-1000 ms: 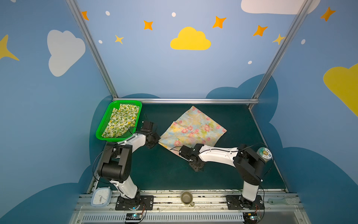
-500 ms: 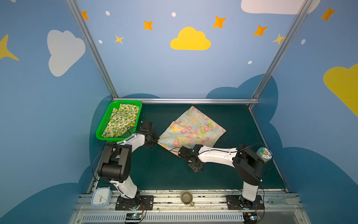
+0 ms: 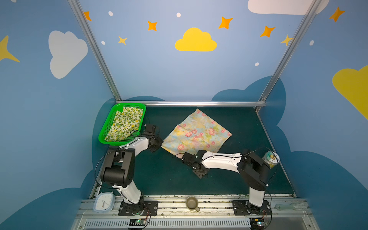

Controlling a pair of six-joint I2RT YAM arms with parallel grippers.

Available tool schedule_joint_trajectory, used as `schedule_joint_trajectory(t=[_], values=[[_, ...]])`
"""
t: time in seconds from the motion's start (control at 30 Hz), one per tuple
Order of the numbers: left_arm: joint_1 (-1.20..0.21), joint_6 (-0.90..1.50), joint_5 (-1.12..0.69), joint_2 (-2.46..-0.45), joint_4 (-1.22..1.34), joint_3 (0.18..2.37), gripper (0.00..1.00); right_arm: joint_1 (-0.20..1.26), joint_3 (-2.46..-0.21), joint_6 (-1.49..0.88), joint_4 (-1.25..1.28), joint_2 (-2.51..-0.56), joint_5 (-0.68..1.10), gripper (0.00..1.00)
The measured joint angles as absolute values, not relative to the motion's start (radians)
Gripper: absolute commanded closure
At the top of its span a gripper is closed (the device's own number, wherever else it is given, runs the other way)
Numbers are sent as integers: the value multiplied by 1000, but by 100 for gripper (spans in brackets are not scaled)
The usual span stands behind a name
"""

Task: Fold and stack skirts
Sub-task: Fold the skirt at the center of the table.

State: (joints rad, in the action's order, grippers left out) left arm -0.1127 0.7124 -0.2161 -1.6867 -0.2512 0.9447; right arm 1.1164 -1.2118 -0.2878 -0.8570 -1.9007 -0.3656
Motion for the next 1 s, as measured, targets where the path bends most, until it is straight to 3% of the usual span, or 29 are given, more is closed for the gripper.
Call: schedule_joint_trajectory(t=[0.43, 1.0], values=[[-102, 714, -219, -1681, -284, 985, 96, 1127, -1230, -283, -870, -1895, -348, 100], [-64, 714, -207, -1489, -409, 1068, 96, 1121, -1308, -279, -947, -1673, -285, 100]])
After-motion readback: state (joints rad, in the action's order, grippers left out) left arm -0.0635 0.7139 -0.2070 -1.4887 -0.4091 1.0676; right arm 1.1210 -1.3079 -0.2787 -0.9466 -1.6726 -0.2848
